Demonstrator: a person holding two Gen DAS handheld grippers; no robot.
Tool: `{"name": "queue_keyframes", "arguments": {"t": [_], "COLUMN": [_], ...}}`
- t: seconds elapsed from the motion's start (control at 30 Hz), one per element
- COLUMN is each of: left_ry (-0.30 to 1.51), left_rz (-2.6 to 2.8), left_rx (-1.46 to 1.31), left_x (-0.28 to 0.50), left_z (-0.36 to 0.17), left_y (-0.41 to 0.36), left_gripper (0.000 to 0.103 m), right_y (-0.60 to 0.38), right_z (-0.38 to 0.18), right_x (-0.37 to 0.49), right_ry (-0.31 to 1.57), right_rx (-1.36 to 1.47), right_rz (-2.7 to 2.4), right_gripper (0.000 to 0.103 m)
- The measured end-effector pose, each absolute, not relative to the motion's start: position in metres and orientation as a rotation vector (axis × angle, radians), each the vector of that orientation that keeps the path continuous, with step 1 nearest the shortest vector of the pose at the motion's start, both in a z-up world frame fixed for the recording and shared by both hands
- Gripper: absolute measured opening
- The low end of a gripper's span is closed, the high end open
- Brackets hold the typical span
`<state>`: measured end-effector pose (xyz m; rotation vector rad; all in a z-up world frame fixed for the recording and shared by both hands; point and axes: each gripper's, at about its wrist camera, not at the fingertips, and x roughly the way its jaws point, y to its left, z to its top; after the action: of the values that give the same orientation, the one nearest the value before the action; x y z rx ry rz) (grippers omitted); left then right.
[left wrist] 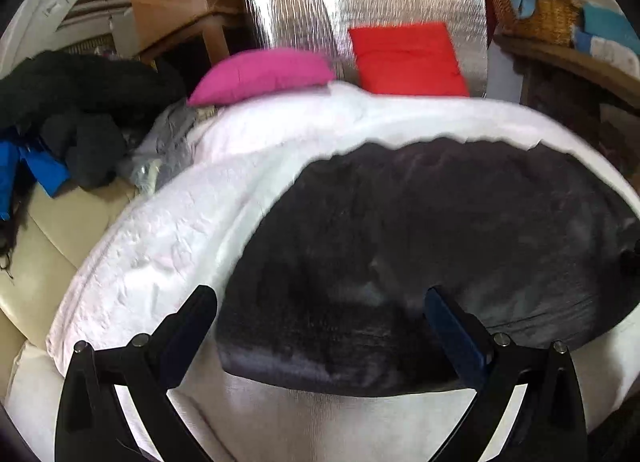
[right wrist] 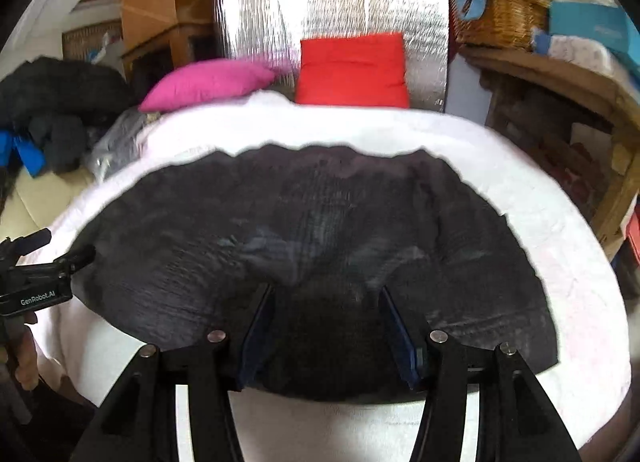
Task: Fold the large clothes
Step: 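Open both tools and lift them away from the folded jacket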
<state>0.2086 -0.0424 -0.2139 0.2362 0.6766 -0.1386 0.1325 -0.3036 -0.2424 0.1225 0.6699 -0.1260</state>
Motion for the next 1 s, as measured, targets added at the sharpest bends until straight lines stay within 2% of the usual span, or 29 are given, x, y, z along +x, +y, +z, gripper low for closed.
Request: {"name": "queue_keyframes", "arguments": {"t": [0.07,0.2,0.63,1.0], "left_ry": [0.648,0.595,0.405,0.317], "left_rz": [-0.149,-0.154,-0.156,-0.167], "left_rx": [0.218,0.197,0.15,0.15], "left_x": [0.197,0.174,0.096,0.019], "left_z": [-0.196,-0.16,-0.042,0.011], "left_y": [-0.042,-0.04,-0.027,-0.028], "left_gripper": [0.103,0.103,0.103,0.103], "right_y": [-0.302,-0.303,-0.28,-0.252], "right_z": [-0.23,-0.205,-0.101,-0.034], "right_x": [0.122,0.098,0.024,-0.048], "right_ry": [0.634,0.562,0.472,0.406], "right_rx": [0.146,0.228,0.167,0.129], "right_rz": [-0.126,-0.117,-0.171,-0.177], "right_gripper": [0.067,0.074,0.075,0.076]}}
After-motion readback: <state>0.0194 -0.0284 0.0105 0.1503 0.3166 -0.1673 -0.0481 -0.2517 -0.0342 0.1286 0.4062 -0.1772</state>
